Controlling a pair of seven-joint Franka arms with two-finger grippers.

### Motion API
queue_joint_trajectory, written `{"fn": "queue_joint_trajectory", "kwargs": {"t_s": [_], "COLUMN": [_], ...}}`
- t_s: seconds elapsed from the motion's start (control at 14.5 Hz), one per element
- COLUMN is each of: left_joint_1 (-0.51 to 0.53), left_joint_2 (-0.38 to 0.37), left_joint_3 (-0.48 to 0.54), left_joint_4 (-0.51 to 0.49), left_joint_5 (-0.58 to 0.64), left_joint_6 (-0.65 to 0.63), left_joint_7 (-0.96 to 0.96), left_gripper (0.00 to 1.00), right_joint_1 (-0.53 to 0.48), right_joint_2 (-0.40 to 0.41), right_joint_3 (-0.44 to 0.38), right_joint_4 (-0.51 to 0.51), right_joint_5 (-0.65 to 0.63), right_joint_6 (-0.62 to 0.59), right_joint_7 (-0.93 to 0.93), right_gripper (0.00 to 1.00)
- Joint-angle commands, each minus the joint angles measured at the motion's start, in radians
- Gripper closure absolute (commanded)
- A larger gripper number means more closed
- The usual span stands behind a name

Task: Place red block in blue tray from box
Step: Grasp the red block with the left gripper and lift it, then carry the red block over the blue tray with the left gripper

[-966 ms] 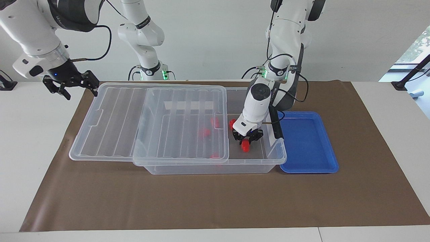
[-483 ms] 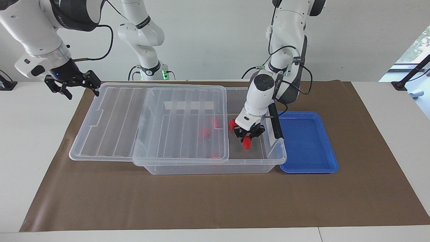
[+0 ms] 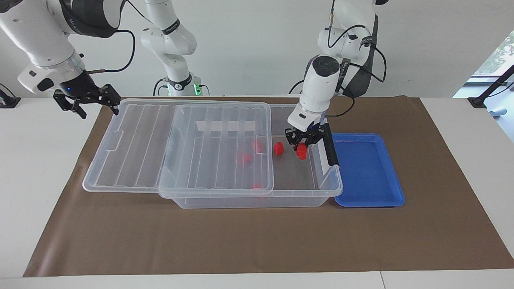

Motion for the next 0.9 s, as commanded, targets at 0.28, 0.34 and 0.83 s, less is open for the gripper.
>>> {"fn": "queue_joint_trajectory", "kwargs": {"t_s": [0.28,0.34,0.83], "left_joint_1": [0.132,0.164,0.33], "left_joint_2": [-0.182,-0.189,-0.183], "left_joint_3": [0.005,0.005,0.006], "left_joint_4": [-0.029,-0.029,-0.158], "left_joint_5": [0.015,0.015,0.006], "left_joint_6": [-0.195,-0.215,-0.012], "left_joint_7": [0.191,0.24,0.418], "left_gripper": [1.0,1.0,1.0], "right_joint_1": [-0.083,-0.091,-0.16], "right_joint_2": [-0.059,-0.051,0.009], "right_joint_3": [0.001,-0.001,-0.002], "right_joint_4": [-0.156,-0.165,-0.285], "right_joint_5": [-0.003,-0.005,-0.005], "right_joint_6": [0.157,0.188,0.365], "right_joint_7": [-0.102,-0.12,-0.182], "right_gripper": [1.0,1.0,1.0]}}
